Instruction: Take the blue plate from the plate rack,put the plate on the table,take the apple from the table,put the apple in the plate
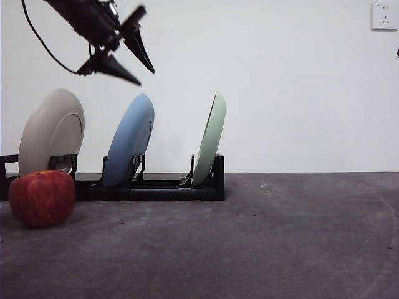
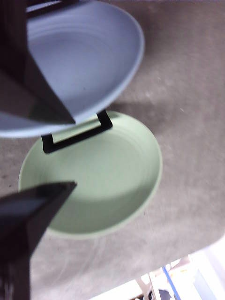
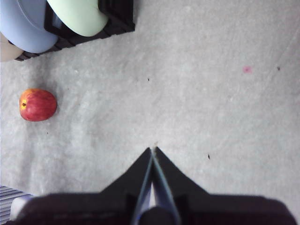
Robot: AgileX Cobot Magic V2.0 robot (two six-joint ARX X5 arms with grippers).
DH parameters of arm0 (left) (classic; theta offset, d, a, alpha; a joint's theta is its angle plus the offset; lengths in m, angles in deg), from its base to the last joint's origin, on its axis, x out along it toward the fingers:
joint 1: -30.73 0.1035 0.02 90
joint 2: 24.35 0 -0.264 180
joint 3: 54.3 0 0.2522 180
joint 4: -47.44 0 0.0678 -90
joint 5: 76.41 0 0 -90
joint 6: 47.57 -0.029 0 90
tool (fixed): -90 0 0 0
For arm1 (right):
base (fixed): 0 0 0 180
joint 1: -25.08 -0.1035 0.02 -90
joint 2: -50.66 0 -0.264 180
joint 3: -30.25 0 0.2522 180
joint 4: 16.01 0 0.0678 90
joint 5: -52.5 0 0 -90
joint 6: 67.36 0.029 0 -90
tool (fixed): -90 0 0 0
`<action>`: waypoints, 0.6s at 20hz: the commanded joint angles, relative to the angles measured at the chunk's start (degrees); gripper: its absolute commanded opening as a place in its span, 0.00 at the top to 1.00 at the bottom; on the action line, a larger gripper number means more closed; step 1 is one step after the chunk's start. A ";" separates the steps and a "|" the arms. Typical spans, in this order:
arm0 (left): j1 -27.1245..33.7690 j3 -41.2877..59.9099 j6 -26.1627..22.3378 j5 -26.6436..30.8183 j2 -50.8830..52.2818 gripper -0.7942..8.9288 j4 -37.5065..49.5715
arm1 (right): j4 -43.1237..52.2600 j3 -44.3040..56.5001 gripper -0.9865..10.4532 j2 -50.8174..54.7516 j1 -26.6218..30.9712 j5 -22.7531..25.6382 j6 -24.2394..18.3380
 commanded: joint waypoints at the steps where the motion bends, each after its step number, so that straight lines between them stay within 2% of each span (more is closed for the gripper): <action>1: -0.83 -0.11 1.68 4.94 -0.59 0.58 -0.28 | -0.52 -0.22 0.91 -0.11 -0.07 -0.15 -0.66; 9: -3.39 -0.11 0.70 6.36 -2.64 0.60 -1.70 | -0.39 -0.22 0.91 -0.11 -0.07 0.02 -0.77; 12: -4.11 -0.11 0.70 11.13 -2.91 0.61 -2.95 | -0.81 -0.22 0.91 -0.11 -0.07 0.02 -0.79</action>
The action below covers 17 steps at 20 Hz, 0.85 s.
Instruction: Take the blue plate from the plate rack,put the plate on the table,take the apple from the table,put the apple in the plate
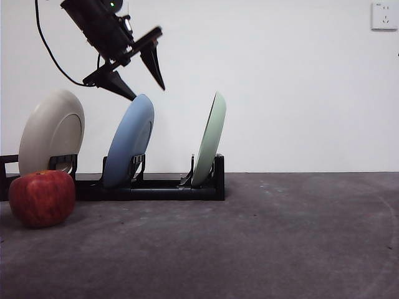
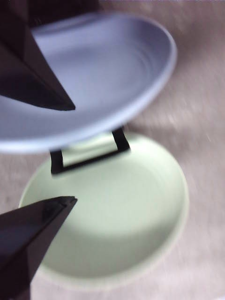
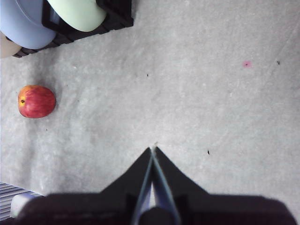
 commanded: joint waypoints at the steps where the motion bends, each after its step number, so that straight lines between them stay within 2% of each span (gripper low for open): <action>1: -0.37 -0.07 -0.20 2.58 -1.07 0.61 -0.66 | -0.26 -0.22 0.91 -0.11 -0.07 0.00 -0.59; 6: -0.39 -0.07 -0.26 3.26 -1.09 0.83 -0.74 | -0.37 -0.22 0.91 -0.11 -0.07 0.00 -0.63; 15: -0.46 -0.07 -0.13 3.30 -1.09 0.83 -1.29 | -0.44 -0.22 0.91 -0.11 -0.07 0.04 -0.63; 16: -0.46 -0.07 0.17 3.28 -1.09 0.84 -1.38 | -0.48 -0.22 0.91 -0.11 -0.07 0.04 -0.63; 17: -0.42 -0.07 0.50 3.28 -1.07 0.90 -1.44 | -0.68 -0.22 0.91 -0.11 -0.07 0.07 -0.68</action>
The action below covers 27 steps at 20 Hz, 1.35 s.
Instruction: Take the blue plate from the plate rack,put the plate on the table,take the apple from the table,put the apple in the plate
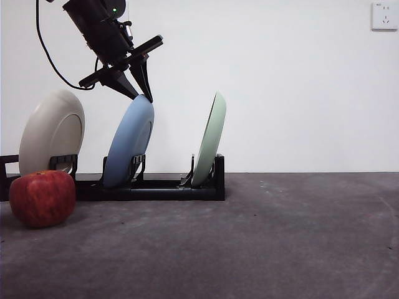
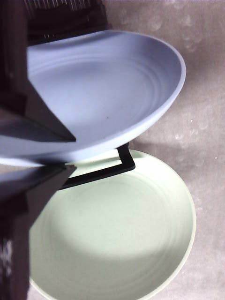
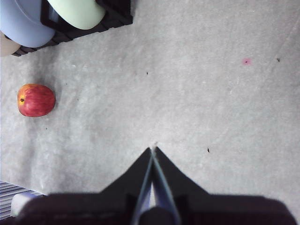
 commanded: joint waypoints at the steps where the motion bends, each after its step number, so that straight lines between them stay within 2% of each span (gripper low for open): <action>1: -0.07 -0.07 0.46 0.20 -0.70 0.92 -0.28 | -0.48 -0.22 0.91 -0.11 -0.07 0.31 -0.83; 7: -0.07 -0.07 1.07 -0.07 -0.63 0.92 -1.46 | -1.49 -0.22 0.91 -0.11 -0.07 1.97 -0.87; 11: 1.03 -1.01 4.04 -5.95 -0.26 0.92 -1.46 | -2.58 -0.22 0.91 -0.11 -0.07 1.97 -1.03; 14: 1.68 -4.72 4.52 -9.75 -0.26 0.92 -2.40 | -2.64 -0.22 0.91 -0.11 -0.07 1.95 -1.03; 17: 2.03 -11.63 4.46 -10.01 -0.26 0.92 -5.90 | -2.62 -0.22 0.91 -0.11 -0.07 1.95 -1.03; 21: 1.64 -23.19 1.97 -9.97 -0.26 0.92 -13.88 | -2.56 -0.22 0.91 -0.11 -0.07 1.95 -1.03; 24: -0.22 -31.52 -1.99 -9.92 -0.26 0.92 -19.37 | -2.56 -0.22 0.91 -0.11 -0.07 1.95 -1.03; 27: -2.86 -34.67 -3.65 -10.75 1.40 0.92 -19.34 | -2.56 -0.22 0.91 -0.11 -0.07 1.95 -1.03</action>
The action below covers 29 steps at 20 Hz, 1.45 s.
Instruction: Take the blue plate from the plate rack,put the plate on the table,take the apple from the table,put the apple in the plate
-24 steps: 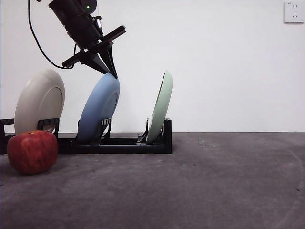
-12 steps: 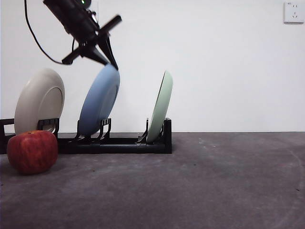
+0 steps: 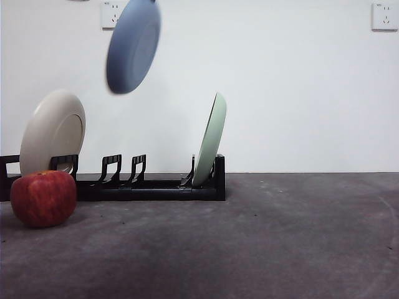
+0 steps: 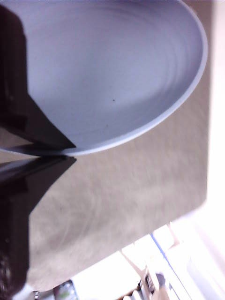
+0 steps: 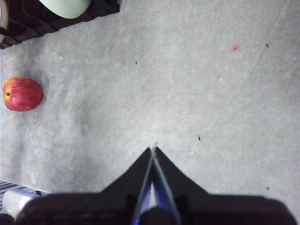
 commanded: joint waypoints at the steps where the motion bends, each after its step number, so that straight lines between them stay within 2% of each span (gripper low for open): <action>1: -2.01 -0.50 -4.09 -0.37 1.79 0.92 0.28 | -0.02 -0.22 0.91 -0.11 -0.07 -0.09 -0.63; 6: -6.82 -0.48 -7.91 -0.28 5.70 0.92 0.09 | -1.07 -0.22 0.91 -0.11 -0.07 -0.04 -1.90; 11: -15.08 -0.28 -11.56 9.42 11.65 0.92 -0.13 | -1.92 -0.22 0.91 -0.11 -0.07 0.11 -3.06; 14: -21.57 1.84 -13.49 12.44 15.91 0.92 -0.15 | -2.19 -0.22 0.91 -0.11 -0.07 0.11 -3.23; 16: -27.04 8.28 -14.99 19.41 20.31 0.92 -0.13 | -2.51 -0.22 0.91 -0.11 -0.07 0.11 -3.30; 18: -32.89 18.84 -15.21 24.68 25.73 0.92 -0.13 | -2.58 -0.22 0.91 -0.11 -0.07 0.13 -3.67; 21: -38.93 33.57 -14.84 26.73 31.67 0.92 -0.13 | -2.45 -0.22 0.91 -0.11 -0.07 0.15 -3.67; 22: -40.96 38.18 -13.22 29.16 32.76 0.92 -0.11 | -2.40 -0.22 0.91 -0.11 -0.07 0.33 -3.67; 25: -45.88 47.65 -10.93 35.89 33.03 0.92 -0.11 | -1.70 -0.22 0.91 -0.11 -0.07 1.88 -3.65; 29: -50.77 55.71 -9.70 39.78 29.64 0.92 -0.11 | -0.92 -0.22 0.91 -0.11 -0.07 2.05 -3.65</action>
